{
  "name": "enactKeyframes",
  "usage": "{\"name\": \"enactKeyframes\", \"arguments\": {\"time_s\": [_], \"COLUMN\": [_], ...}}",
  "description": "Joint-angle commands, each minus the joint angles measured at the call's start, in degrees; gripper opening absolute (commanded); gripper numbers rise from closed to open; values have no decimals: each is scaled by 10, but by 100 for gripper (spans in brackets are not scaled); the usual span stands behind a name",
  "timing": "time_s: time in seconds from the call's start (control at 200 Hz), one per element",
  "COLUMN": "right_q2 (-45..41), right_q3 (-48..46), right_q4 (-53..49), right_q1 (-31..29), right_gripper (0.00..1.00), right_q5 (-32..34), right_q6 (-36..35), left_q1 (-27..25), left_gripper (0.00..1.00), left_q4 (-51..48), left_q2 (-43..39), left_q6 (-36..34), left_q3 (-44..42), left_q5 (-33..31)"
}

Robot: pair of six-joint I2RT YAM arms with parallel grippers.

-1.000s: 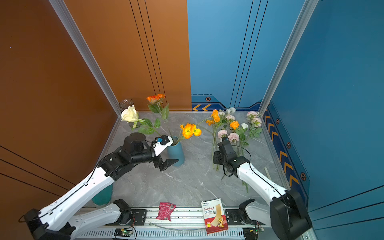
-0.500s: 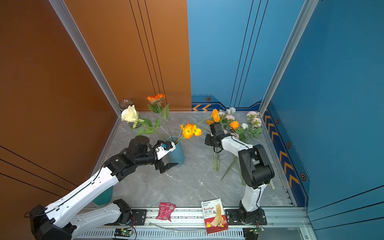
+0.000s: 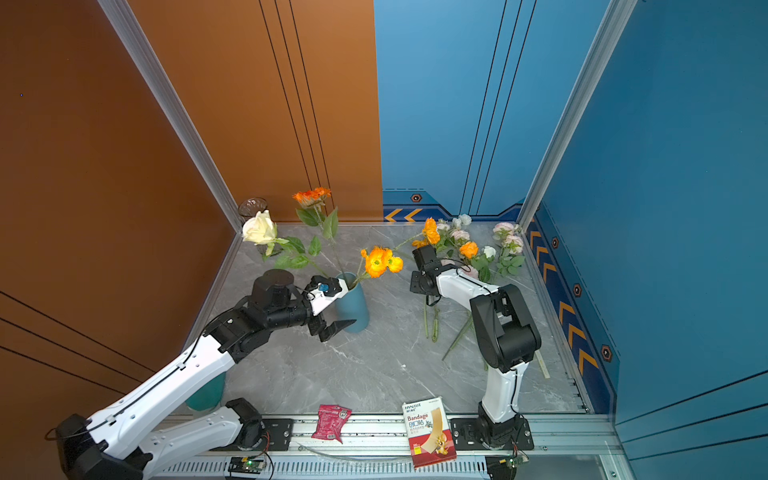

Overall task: Arrange the flowers into the vase
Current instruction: 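Grasp the white ranunculus stem in the flower pile with the right gripper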

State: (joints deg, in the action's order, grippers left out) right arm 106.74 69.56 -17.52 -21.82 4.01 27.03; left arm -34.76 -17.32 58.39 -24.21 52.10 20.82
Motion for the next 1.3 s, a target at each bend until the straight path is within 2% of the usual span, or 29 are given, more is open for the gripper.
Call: {"name": "enactKeyframes", "arguments": {"time_s": [0.0, 0.32, 0.561, 0.781, 0.901, 1.071, 1.296], "right_q2": [11, 44, 38, 74, 85, 74, 3], "right_q3": [-2, 18, 18, 37, 49, 52, 37], "right_q4": [-22, -31, -32, -35, -39, -44, -54], "right_q1": [-4, -5, -6, -3, -4, -4, -9], "right_gripper": [21, 24, 25, 24, 18, 0, 0], "right_q5": [24, 31, 44, 41, 42, 39, 43], "right_q6": [0, 1, -6, -12, -16, -20, -28], "left_q1": [3, 2, 4, 4, 4, 3, -1], "left_gripper": [98, 98, 98, 98, 98, 98, 98], "left_q4": [11, 8, 7, 7, 5, 5, 5], "left_q2": [-10, -5, 5, 5, 4, -3, -20], "left_q6": [5, 4, 4, 3, 2, 3, 5], "left_q3": [-8, -8, -6, -7, -7, -5, -4], "left_q5": [10, 6, 7, 6, 4, 9, 13]}}
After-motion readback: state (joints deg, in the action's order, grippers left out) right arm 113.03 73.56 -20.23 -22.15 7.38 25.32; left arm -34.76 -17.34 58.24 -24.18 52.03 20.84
